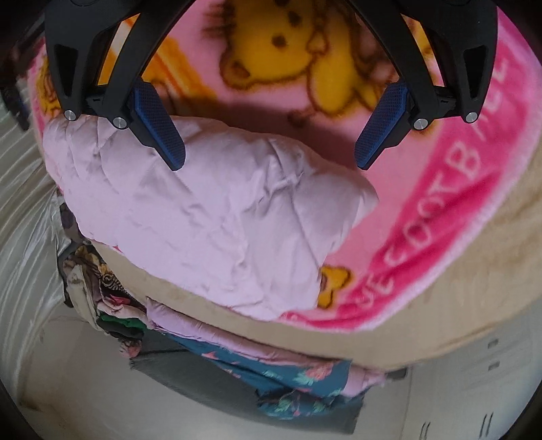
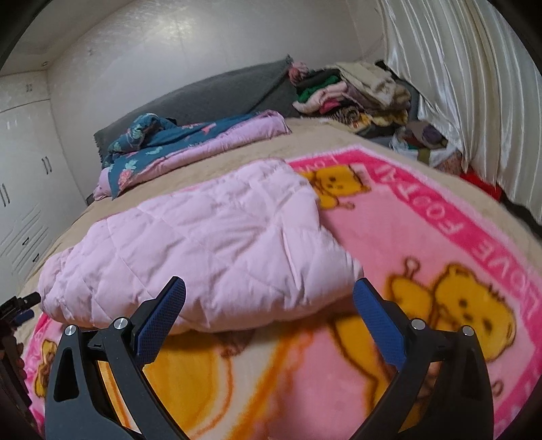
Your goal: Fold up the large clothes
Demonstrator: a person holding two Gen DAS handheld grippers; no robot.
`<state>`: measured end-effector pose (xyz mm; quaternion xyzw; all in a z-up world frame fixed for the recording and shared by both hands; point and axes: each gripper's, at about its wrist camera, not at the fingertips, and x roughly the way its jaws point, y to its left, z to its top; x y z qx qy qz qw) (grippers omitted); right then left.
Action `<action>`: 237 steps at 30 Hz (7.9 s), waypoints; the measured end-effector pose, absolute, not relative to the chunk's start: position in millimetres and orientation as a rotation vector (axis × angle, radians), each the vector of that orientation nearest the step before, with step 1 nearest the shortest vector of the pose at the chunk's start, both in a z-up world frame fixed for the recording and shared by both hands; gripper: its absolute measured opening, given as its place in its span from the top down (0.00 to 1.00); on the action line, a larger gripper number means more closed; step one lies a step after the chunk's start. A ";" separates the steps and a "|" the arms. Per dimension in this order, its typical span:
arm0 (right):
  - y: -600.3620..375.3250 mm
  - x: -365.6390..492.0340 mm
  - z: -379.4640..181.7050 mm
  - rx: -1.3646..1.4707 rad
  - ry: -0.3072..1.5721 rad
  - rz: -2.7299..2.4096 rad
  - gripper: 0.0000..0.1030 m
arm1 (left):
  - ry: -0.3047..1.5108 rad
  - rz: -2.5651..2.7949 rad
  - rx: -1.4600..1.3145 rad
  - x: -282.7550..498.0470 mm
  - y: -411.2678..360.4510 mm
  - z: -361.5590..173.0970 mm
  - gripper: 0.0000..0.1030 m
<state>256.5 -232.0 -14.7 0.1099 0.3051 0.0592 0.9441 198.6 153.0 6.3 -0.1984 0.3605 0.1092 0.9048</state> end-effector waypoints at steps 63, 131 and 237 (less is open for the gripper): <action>-206.8 314.4 0.8 0.150 0.523 0.109 0.71 | 0.623 0.140 -0.483 217.6 139.3 32.2 0.65; -233.3 104.4 10.9 0.030 0.550 0.183 0.72 | 0.636 0.144 -0.335 48.4 118.7 33.6 0.65; -168.4 -31.4 24.2 -0.043 0.532 0.326 0.04 | 0.639 0.095 -0.160 -54.5 -1.0 44.6 0.09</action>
